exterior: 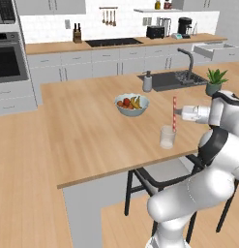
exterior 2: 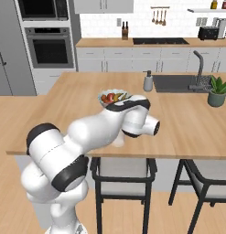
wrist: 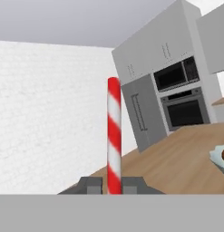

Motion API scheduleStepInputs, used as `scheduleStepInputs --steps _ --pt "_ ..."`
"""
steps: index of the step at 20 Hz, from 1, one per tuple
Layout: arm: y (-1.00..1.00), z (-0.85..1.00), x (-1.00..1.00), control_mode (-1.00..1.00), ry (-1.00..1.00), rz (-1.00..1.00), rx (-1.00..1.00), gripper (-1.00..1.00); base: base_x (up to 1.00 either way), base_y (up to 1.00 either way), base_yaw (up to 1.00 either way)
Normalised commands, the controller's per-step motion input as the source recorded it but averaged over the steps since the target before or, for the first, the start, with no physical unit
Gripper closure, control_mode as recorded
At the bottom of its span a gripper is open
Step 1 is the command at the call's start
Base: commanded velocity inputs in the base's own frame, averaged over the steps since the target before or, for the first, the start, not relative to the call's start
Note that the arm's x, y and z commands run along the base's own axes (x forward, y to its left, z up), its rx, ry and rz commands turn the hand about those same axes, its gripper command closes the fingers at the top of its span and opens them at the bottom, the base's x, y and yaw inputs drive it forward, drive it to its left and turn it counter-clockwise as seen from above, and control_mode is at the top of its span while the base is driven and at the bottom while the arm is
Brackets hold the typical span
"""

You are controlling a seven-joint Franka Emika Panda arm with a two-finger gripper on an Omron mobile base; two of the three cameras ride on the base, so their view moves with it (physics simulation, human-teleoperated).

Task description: Take a straw from the drawer in front and place it inside the glass cup on the dining counter.

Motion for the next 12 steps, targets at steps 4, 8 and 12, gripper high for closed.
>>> scheduleStepInputs --steps 4,8,12 --pt "-0.03 -0.19 0.16 -1.0 -0.06 0.0 0.0 1.0 0.0 0.0 0.0" --pt "-0.06 -0.1 0.13 -1.0 -0.04 0.0 0.0 1.0 0.0 0.0 0.0" --pt "-0.11 -0.02 0.11 -1.0 -0.04 0.0 0.0 1.0 0.0 0.0 0.0"
